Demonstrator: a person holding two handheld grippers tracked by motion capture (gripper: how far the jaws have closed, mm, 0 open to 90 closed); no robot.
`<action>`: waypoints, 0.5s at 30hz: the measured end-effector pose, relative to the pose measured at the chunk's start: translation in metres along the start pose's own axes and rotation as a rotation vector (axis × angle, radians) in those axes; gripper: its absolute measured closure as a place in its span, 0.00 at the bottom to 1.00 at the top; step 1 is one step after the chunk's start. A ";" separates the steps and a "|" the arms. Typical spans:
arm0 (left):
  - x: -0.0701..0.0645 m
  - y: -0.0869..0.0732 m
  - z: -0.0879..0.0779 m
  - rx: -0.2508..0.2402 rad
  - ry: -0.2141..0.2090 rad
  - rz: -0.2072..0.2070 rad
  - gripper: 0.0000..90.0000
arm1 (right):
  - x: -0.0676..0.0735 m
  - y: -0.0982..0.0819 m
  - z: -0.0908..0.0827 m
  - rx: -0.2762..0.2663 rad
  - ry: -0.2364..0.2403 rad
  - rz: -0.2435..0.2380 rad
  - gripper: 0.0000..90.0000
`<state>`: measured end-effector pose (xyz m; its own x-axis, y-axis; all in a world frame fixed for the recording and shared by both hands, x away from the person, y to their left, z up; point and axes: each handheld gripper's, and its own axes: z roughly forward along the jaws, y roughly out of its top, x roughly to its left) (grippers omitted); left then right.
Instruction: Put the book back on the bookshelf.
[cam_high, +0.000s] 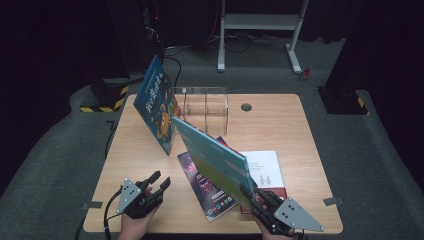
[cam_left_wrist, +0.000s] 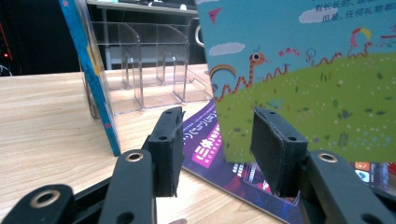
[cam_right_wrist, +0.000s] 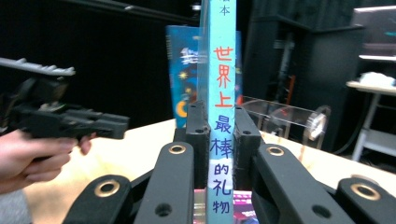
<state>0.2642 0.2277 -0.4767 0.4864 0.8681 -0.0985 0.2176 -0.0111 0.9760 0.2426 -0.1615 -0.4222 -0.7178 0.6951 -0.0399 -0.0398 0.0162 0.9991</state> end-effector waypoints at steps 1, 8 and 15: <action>0.000 0.000 0.000 0.000 0.000 0.000 0.60 | 0.000 0.000 0.000 0.000 0.000 0.000 0.90; -0.001 0.000 0.001 0.005 -0.005 0.005 0.60 | -0.005 -0.007 -0.001 -0.018 -0.084 0.060 0.90; -0.001 0.000 0.001 0.010 -0.009 0.006 0.60 | -0.003 -0.008 0.001 -0.017 -0.101 0.080 0.90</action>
<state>0.2643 0.2262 -0.4772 0.4956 0.8634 -0.0942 0.2231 -0.0217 0.9745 0.2455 -0.1633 -0.4305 -0.6453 0.7628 0.0426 0.0025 -0.0536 0.9986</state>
